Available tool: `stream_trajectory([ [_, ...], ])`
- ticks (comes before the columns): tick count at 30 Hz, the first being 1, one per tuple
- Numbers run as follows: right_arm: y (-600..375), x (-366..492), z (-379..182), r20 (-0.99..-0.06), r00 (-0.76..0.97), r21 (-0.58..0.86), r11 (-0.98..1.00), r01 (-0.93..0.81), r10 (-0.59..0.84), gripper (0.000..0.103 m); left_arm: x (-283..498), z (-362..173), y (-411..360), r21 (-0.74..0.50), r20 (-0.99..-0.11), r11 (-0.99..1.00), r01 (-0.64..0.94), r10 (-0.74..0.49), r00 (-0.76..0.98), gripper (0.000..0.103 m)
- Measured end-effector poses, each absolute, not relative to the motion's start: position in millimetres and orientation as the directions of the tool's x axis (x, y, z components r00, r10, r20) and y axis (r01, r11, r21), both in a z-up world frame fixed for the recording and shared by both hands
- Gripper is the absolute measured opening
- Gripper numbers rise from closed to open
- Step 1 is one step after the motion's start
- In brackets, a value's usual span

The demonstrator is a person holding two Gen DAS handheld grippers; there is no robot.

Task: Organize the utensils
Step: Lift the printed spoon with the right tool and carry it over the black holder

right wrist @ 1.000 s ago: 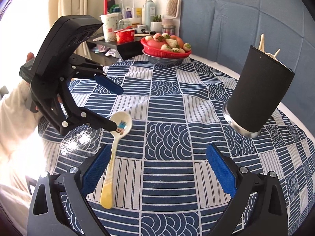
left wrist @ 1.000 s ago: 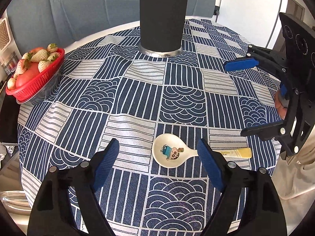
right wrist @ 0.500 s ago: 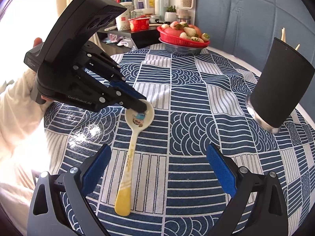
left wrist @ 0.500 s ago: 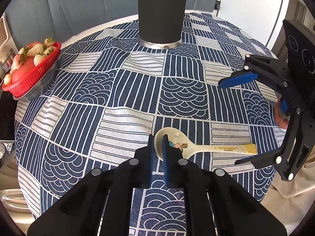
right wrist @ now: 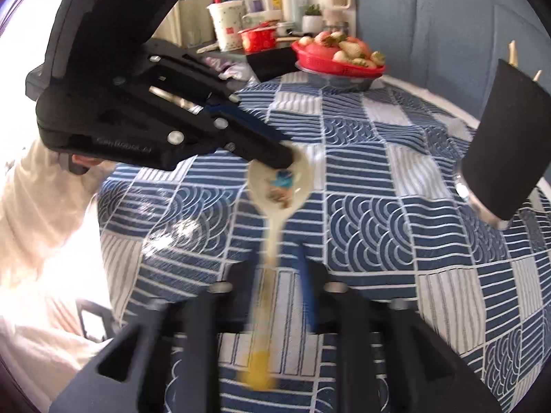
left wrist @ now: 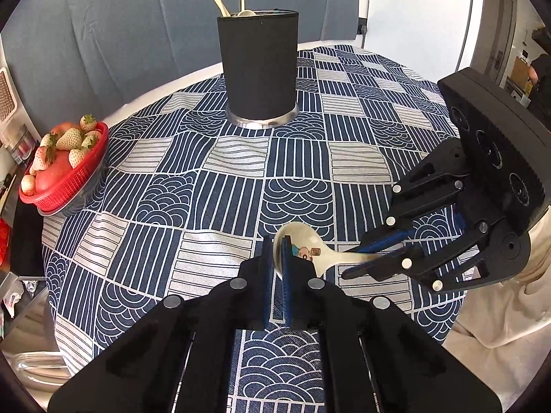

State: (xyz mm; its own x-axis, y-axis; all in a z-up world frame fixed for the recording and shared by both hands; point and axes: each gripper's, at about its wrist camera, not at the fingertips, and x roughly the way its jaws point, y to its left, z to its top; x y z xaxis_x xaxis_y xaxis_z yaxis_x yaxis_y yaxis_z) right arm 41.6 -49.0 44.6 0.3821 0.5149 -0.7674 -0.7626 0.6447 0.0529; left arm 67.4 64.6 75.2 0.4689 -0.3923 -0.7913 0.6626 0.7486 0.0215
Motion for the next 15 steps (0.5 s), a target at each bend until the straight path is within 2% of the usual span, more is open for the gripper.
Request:
stream_trajectory([
  [15, -60, 45, 64, -0.745, 0.4, 0.041, 0.635, -0.771, 0.534, 0.007, 60, 108, 49, 0.074, -0.752, 0.726, 0.684, -0.409, 0.517, 0.005],
])
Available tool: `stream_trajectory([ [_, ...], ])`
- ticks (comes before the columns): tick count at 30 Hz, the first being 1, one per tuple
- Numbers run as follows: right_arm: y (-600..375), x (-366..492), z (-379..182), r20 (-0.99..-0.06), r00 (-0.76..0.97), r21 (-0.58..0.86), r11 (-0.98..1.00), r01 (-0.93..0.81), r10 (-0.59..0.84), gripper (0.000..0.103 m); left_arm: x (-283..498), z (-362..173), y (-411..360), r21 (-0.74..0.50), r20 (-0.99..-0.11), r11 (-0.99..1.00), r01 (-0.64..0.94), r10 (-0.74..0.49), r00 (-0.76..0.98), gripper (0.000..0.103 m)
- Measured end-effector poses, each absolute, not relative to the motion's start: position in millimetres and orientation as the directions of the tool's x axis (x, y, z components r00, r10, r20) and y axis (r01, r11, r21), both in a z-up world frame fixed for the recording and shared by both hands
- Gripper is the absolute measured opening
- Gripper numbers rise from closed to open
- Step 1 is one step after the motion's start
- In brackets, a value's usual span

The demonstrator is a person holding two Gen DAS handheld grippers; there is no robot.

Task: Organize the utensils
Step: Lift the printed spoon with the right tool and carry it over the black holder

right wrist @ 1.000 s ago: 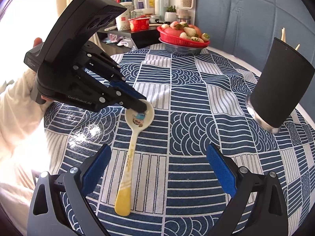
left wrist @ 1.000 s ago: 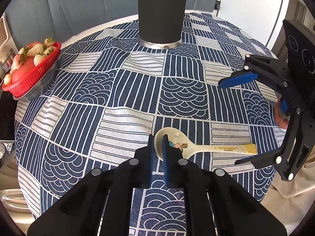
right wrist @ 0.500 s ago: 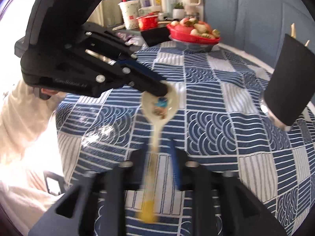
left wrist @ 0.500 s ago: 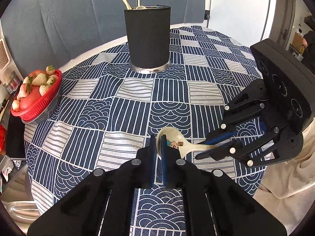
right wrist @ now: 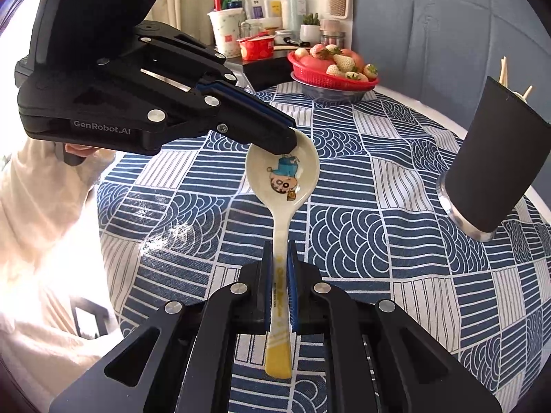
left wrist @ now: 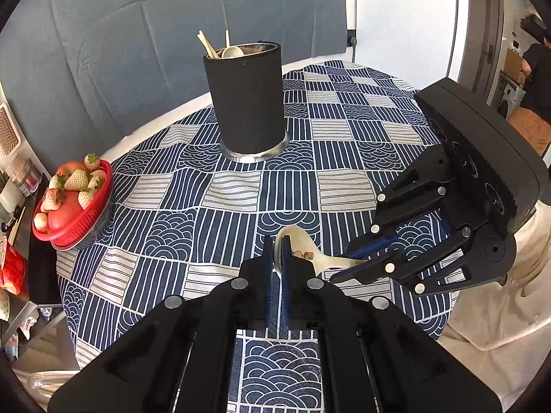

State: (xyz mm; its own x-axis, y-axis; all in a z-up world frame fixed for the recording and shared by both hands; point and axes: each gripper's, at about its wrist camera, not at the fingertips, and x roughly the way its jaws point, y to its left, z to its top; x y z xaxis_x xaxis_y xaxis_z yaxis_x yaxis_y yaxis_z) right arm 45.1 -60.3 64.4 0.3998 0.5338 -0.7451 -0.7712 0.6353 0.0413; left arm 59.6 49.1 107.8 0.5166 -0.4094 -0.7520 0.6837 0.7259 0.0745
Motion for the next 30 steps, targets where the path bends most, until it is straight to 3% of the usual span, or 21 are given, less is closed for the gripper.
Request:
stream_trajectory([
  [30, -108, 118, 165, -0.568, 0.524, -0.051, 0.609, -0.792, 0.634, 0.007, 101, 226, 0, 0.234, -0.648, 0.754, 0.614, -0.35, 0.676, 0.005],
])
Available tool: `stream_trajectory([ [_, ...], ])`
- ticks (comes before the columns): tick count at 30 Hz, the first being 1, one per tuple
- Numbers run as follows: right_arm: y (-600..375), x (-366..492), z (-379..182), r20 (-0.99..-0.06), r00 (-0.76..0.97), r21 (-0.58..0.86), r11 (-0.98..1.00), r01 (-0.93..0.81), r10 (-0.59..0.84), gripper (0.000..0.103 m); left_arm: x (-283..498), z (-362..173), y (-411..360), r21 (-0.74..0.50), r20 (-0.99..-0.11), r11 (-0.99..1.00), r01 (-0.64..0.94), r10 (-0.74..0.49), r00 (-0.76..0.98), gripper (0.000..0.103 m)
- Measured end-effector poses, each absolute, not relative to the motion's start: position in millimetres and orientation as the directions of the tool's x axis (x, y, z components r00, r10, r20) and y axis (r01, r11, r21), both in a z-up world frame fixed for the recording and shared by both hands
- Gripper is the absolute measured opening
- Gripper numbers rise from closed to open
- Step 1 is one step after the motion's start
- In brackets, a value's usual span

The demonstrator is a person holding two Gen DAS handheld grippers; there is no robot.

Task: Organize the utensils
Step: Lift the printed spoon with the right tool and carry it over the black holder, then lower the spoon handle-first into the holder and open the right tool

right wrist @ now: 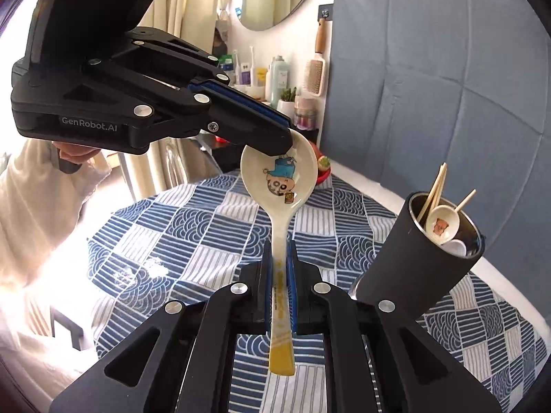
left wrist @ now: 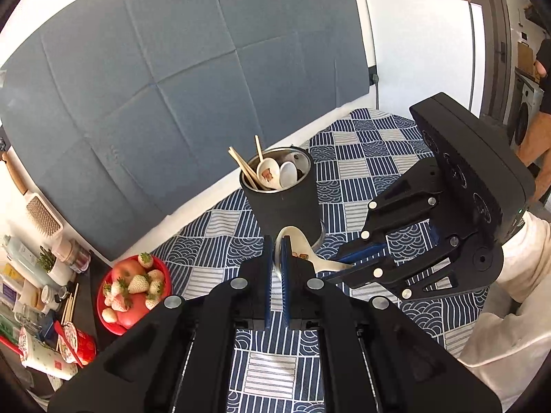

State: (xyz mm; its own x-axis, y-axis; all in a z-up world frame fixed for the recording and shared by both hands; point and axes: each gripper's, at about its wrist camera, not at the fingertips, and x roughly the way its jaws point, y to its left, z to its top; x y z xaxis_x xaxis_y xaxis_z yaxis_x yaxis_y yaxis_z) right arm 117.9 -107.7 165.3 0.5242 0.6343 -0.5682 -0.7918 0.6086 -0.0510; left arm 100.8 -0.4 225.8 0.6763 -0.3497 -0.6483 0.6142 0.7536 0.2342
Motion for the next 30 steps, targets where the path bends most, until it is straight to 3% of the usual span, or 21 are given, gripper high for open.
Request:
stream_trajectory([
  [18, -121, 194, 223, -0.426, 0.576, -0.081, 0.604, -0.793, 0.698, 0.007, 159, 292, -8, 0.337, -0.537, 0.748, 0.571, -0.345, 0.769, 0.005],
  [30, -150, 221, 228, -0.401, 0.639, -0.113, 0.656, -0.746, 0.656, 0.007, 192, 302, -35, 0.341, -0.513, 0.719, 0.606, -0.398, 0.76, 0.006],
])
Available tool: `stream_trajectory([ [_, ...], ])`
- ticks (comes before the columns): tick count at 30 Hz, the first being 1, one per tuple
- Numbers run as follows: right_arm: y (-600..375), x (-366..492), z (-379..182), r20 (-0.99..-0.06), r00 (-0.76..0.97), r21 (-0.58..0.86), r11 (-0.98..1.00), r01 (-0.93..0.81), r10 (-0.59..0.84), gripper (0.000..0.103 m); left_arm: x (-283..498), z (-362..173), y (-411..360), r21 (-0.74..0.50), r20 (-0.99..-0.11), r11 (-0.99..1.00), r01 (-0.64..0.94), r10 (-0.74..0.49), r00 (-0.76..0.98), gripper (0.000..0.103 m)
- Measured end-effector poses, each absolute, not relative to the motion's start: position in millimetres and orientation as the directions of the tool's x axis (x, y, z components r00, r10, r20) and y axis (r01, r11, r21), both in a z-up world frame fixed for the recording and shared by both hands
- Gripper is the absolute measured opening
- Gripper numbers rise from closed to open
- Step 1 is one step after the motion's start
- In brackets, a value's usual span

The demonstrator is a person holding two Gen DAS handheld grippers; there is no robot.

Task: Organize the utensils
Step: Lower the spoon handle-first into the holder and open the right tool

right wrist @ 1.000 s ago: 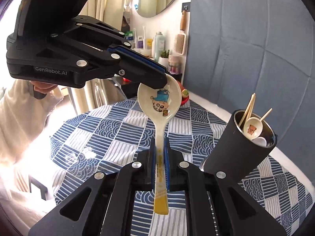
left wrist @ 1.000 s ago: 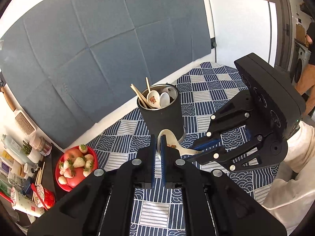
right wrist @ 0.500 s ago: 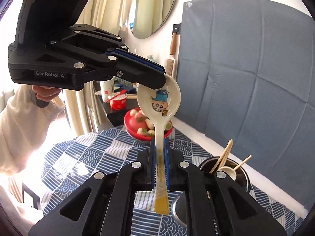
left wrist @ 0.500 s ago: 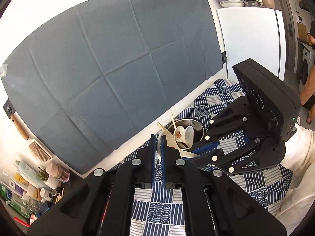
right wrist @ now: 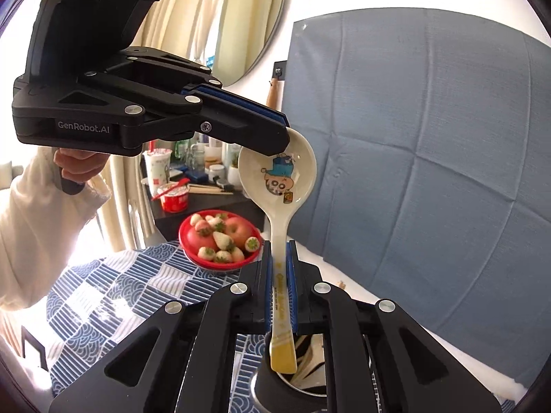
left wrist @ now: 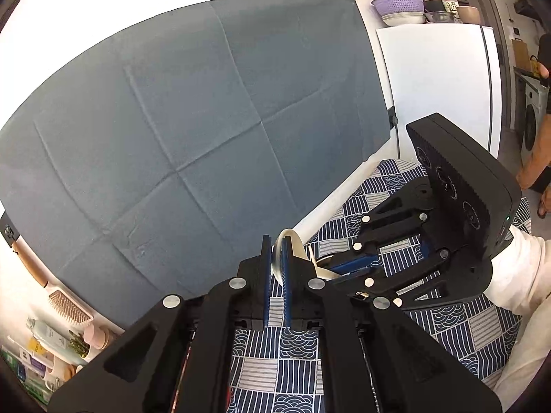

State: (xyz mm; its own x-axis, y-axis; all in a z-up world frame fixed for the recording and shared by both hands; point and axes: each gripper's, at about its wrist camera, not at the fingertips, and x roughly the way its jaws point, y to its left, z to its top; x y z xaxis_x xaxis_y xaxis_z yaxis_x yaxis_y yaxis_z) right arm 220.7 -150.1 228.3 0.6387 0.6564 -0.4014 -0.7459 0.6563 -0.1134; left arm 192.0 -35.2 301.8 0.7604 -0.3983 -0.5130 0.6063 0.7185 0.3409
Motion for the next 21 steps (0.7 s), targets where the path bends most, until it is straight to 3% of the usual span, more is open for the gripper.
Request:
stream_trajectory([
  [9, -173, 239, 201, -0.387, 0.667, -0.019, 0.718, -0.696, 0.637, 0.007, 224, 283, -62, 0.32, -0.561, 0.673, 0.667, -0.432, 0.706, 0.007],
  [11, -177, 247, 191, -0.401, 0.642, 0.045, 0.714, -0.699, 0.653, 0.008, 229, 276, -64, 0.303, -0.58, 0.669, 0.679, -0.435, 0.688, 0.007],
  [21, -169, 251, 158, -0.468, 0.621, 0.064, 0.725, -0.686, 0.628, 0.008, 244, 236, -66, 0.286, -0.659, 0.674, 0.681, -0.378, 0.65, 0.007],
])
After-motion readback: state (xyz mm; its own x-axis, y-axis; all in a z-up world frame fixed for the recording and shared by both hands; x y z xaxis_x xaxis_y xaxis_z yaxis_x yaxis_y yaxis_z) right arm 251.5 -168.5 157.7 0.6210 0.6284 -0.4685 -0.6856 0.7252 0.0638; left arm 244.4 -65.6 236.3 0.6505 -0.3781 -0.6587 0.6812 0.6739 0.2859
